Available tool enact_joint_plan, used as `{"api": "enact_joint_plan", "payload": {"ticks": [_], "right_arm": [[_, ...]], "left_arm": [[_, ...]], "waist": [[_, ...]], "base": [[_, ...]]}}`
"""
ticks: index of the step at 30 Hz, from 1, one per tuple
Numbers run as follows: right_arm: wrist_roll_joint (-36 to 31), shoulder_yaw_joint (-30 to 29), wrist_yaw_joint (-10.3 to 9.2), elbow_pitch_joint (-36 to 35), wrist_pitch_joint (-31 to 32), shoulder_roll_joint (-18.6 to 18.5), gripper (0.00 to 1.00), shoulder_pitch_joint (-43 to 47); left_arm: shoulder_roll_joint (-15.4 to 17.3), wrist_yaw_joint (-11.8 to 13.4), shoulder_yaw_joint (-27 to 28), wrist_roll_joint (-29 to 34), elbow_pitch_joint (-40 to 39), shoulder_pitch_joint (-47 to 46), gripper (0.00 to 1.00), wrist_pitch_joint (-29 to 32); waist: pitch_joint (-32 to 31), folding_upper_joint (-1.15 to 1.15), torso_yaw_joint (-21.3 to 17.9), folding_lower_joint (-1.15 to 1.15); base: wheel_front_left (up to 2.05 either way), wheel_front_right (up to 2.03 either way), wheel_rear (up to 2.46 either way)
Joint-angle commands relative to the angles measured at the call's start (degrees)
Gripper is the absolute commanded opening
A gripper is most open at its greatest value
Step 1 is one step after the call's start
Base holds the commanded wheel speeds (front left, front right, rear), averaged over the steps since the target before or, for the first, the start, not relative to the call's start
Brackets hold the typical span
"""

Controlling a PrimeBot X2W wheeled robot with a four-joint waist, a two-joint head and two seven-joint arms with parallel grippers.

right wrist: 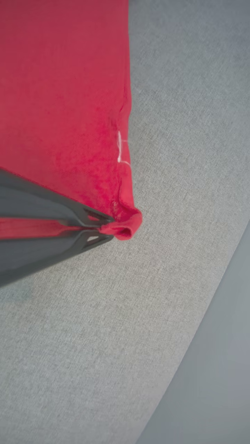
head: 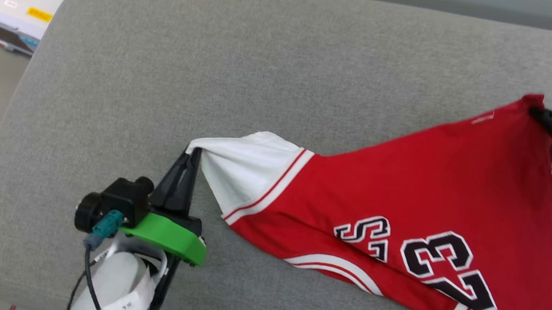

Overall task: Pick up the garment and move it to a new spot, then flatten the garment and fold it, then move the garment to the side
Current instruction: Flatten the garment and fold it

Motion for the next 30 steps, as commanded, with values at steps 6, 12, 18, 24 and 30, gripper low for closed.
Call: {"api": "enact_joint_plan", "payload": {"ticks": [6, 12, 18, 24, 30], "right_arm": [[3.83, -3.25, -0.05, -6.82, -8.85, -2.28, 0.0, 0.05], [3.29, -6.52, -0.05, -12.62, -13.67, -2.75, 0.0, 0.51], [1.78, -11.74, -0.05, -16.93, -15.84, -1.9, 0.0, -0.12], [-0.26, -16.83, -0.05, -20.14, -14.74, 0.19, 0.0, -1.63], [-3.18, -20.23, -0.05, -20.8, -11.62, 3.17, 0.0, -6.43]], "left_arm": [[4.17, -0.57, 2.09, 0.75, -3.81, -5.93, 0.0, 1.67], [7.37, -1.18, 3.6, 0.79, -7.75, -13.66, 0.0, 4.48], [9.68, -2.33, 3.19, 0.32, -9.57, -23.84, 0.0, 7.83], [10.46, -3.1, 0.92, 0.17, -8.28, -35.14, 0.0, 10.01], [10.09, -3.45, -1.81, 0.26, -4.22, -47.03, 0.0, 11.14]], "waist": [[-5.14, 0.0, -4.06, 0.0], [-7.13, 0.0, -5.86, 0.0], [-8.1, 0.0, -6.82, 0.0], [-7.35, 0.0, -7.57, 0.0], [-2.93, 0.0, -8.03, 0.0]], "base": [[0.0, 0.0, 0.0], [0.0, 0.0, 0.0], [0.0, 0.0, 0.0], [0.0, 0.0, 0.0], [0.0, 0.0, 0.0]]}}
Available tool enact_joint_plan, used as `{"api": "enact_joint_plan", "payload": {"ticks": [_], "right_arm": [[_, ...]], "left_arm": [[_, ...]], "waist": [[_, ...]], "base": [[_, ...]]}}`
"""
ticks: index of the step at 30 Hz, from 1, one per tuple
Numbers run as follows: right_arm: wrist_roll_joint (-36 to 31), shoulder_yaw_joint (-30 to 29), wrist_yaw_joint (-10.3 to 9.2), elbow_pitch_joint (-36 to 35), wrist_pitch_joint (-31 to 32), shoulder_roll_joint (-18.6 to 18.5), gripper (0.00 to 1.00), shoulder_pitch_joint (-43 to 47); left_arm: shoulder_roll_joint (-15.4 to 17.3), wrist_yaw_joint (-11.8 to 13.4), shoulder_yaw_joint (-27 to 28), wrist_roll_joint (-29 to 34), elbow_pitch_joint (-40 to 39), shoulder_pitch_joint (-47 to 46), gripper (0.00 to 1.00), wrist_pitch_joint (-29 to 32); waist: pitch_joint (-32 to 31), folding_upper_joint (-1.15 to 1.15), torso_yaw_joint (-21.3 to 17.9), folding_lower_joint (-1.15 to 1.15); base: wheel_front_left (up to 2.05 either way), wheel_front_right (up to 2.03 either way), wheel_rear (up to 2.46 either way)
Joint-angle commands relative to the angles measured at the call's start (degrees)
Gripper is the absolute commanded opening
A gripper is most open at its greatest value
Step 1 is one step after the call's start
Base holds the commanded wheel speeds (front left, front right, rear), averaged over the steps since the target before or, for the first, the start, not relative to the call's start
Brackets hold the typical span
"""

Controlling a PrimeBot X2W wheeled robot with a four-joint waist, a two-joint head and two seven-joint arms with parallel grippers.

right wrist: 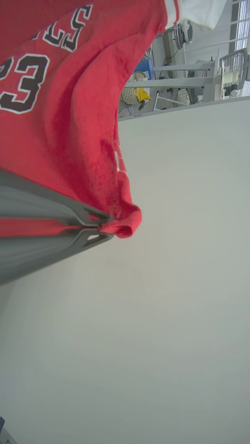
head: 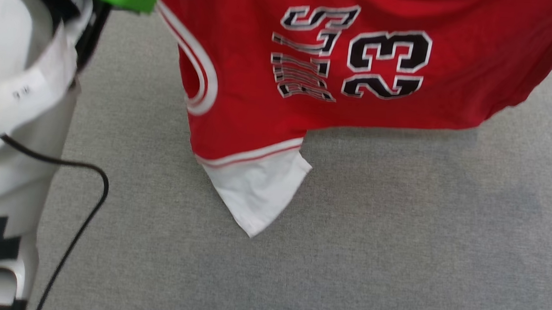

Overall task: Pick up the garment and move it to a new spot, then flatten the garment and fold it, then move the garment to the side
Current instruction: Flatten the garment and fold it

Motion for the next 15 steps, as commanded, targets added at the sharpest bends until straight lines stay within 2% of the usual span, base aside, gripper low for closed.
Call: {"api": "enact_joint_plan", "payload": {"ticks": [1, 7, 15], "right_arm": [[-1.08, -0.58, -0.04, 0.32, 0.75, 0.78, 0.0, -2.38], [-5.65, -1.64, -0.04, 5.8, 2.97, 3.87, 0.0, -14.21], [-12.52, 2.01, -0.04, 17.82, 1.57, 7.06, 0.0, -35.65]], "left_arm": [[0.09, -0.38, -0.26, 0.2, 1.26, -3.32, 0.0, 0.17], [-0.14, -0.51, -1.94, 1.21, 10.36, -19.42, 0.0, 0.03], [-1.09, -0.57, -5.74, 2.05, 22.63, -40.4, 0.0, -2.51]], "waist": [[3.31, 0.0, -0.4, 0.0], [10.6, 0.0, -1.14, 0.0], [17.59, 0.0, -1.73, 0.0]], "base": [[0.0, 0.0, 0.0], [0.0, 0.0, 0.0], [0.0, 0.0, 0.0]]}}
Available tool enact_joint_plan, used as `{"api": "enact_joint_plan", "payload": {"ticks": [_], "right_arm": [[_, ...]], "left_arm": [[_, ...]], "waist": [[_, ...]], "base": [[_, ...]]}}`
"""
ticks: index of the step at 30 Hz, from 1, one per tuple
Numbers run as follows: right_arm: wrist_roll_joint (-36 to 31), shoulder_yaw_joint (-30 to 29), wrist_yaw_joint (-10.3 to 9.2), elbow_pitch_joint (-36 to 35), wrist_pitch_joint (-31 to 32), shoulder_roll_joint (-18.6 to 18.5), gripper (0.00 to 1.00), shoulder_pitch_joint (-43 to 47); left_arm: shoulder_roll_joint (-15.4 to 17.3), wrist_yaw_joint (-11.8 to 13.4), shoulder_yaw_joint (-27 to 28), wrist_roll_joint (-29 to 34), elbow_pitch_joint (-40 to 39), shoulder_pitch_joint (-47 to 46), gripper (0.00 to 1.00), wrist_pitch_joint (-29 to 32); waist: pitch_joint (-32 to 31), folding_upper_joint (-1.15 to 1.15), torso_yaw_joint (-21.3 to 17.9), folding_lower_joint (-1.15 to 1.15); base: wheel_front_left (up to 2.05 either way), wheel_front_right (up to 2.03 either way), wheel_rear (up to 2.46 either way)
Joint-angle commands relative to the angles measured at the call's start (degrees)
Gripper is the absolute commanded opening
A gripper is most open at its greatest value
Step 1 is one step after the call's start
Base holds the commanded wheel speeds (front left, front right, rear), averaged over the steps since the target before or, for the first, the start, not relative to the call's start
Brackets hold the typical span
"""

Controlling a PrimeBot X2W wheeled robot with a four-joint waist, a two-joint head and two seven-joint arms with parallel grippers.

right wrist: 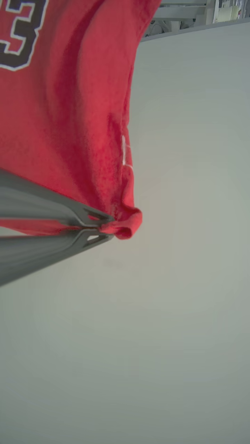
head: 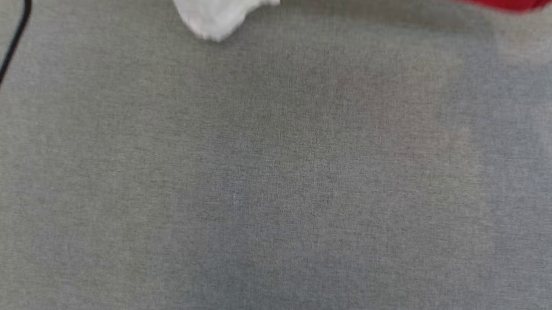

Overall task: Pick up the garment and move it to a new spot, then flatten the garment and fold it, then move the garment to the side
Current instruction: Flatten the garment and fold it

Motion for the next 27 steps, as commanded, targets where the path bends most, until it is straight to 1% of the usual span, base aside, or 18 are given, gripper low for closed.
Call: {"api": "enact_joint_plan", "payload": {"ticks": [1, 5, 7, 12, 16, 20, 25, 27], "right_arm": [[-1.19, 0.38, -0.04, 1.91, -1.17, 0.56, 0.0, -3.65], [-3.75, 2.61, -0.04, 7.45, -4.24, 1.39, 0.0, -11.89], [-3.95, 3.79, -0.04, 9.91, -5.52, 1.89, 0.0, -14.71], [-3.4, 7.49, -0.04, 15.15, -8.03, 2.55, 0.0, -17.61], [-1.56, 11.17, -0.04, 17.99, -9.83, 2.53, 0.0, -16.22], [1.57, 13.77, -0.04, 20.39, -12.48, 2.85, 0.0, -12.85], [5.57, 18.22, -0.04, 21.3, -15.79, 2.76, 0.0, -6.49], [7.23, 20.07, -0.04, 21.02, -16.85, 2.37, 0.0, -3.93]], "left_arm": [[-0.26, -0.15, -0.15, 0.66, 1.22, -2.69, 0.0, -0.67], [-0.39, 0.09, -0.33, 1.46, 3.27, -7.69, 0.0, -1.57], [-0.35, 0.27, -0.26, 1.6, 3.63, -9.06, 0.0, -1.76], [0.09, 0.83, -0.64, 1.69, 3.97, -7.87, 0.0, -2.19], [0.65, 0.69, -1.97, 1.77, 4.45, -4.64, 0.0, -2.94], [1.34, 0.5, -2.81, 0.83, 4.43, -0.1, 0.0, -4.56], [3.07, 0.37, -3.64, -0.21, 3.6, 7.48, 0.0, -6.57], [3.0, 0.72, -3.96, -0.56, 3.17, 10.29, 0.0, -6.93]], "waist": [[4.72, 0.0, -0.79, -0.01], [6.65, 0.0, -0.69, -0.01], [7.54, 0.0, -0.79, -0.01], [9.69, 0.0, -0.73, -0.01], [10.73, 0.0, -0.46, -0.01], [10.69, 0.0, -0.15, -0.01], [8.71, 0.0, 0.28, -0.01], [7.41, 0.0, 0.56, -0.01]], "base": [[0.0, 0.0, 0.0], [0.0, 0.0, 0.0], [0.0, 0.0, 0.0], [0.0, 0.0, 0.0], [0.0, 0.0, 0.0], [0.0, 0.0, 0.0], [0.0, 0.0, 0.0], [0.0, 0.0, 0.0]]}}
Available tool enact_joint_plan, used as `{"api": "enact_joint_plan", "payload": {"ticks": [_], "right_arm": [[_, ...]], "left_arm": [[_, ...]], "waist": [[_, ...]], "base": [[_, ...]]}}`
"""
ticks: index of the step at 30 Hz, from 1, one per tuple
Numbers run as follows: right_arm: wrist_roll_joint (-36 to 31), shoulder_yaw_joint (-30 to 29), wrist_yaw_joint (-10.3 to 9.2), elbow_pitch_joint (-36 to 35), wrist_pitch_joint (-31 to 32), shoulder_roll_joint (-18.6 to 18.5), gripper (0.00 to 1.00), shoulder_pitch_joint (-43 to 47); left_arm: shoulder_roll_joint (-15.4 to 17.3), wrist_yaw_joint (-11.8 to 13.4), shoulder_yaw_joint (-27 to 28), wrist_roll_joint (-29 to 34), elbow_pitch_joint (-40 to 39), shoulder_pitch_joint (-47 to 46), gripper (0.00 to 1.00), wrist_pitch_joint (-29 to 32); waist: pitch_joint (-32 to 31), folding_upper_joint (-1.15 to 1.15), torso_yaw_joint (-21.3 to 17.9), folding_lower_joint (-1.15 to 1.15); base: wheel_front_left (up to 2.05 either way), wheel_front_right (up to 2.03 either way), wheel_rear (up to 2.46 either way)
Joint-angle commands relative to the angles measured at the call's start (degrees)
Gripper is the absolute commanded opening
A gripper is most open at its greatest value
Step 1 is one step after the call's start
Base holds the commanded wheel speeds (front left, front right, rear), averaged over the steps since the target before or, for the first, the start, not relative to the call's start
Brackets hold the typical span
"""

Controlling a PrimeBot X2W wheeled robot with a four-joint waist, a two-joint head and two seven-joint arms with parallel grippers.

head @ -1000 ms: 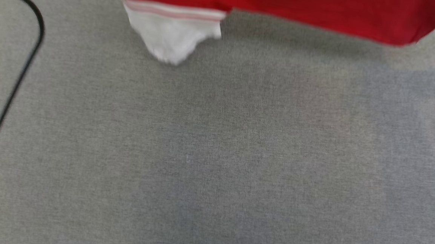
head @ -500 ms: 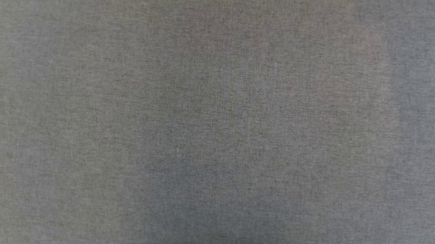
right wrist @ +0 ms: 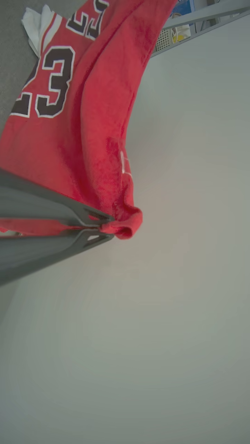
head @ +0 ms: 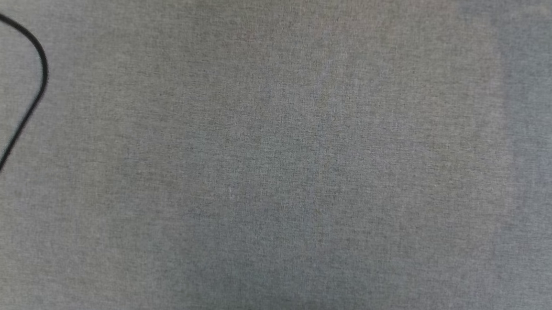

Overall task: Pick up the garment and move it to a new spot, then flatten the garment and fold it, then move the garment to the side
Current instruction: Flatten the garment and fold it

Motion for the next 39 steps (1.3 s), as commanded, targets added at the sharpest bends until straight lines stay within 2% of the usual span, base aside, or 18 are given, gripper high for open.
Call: {"api": "enact_joint_plan", "payload": {"ticks": [1, 10, 13, 20, 28, 39], "right_arm": [[1.35, 1.09, -0.04, -0.37, -1.24, -0.44, 0.0, 2.31], [9.63, 9.75, -0.04, -6.84, -3.3, -5.2, 0.0, 16.99], [11.69, 12.28, -0.04, -9.53, -3.56, -7.33, 0.0, 23.1], [14.92, 14.92, -0.04, -13.87, -5.01, -10.87, 0.0, 36.97], [17.59, 14.58, -0.04, -17.87, -6.75, -14.38, 0.0, 53.05], [18.56, 9.85, -0.04, -20.06, -7.94, -14.86, 0.0, 72.79]], "left_arm": [[0.18, 0.54, -0.13, -0.86, -0.58, 2.89, 0.0, -0.56], [1.97, 2.69, 0.18, -3.69, -3.78, 22.1, 0.0, -2.24], [3.49, 4.13, -0.07, -3.55, -6.18, 30.69, 0.0, -2.48], [4.56, 6.94, 0.07, -6.21, -12.85, 51.8, 0.0, -2.63], [5.3, 9.15, -1.36, -10.44, -17.83, 72.23, 0.0, -2.13], [4.01, 12.13, -3.76, -16.66, -22.12, 91.55, 0.0, 0.24]], "waist": [[-2.17, 0.0, 0.43, -0.01], [-10.32, 0.0, 1.15, -0.01], [-12.97, 0.0, 1.11, -0.01], [-18.46, 0.0, 1.42, -0.01], [-24.62, 0.0, 2.37, -0.01], [-30.66, 0.0, 2.92, -0.01]], "base": [[0.0, 0.0, 0.0], [0.0, 0.0, 0.0], [0.0, 0.0, 0.0], [0.0, 0.0, 0.0], [0.0, 0.0, 0.0], [0.0, 0.0, 0.0]]}}
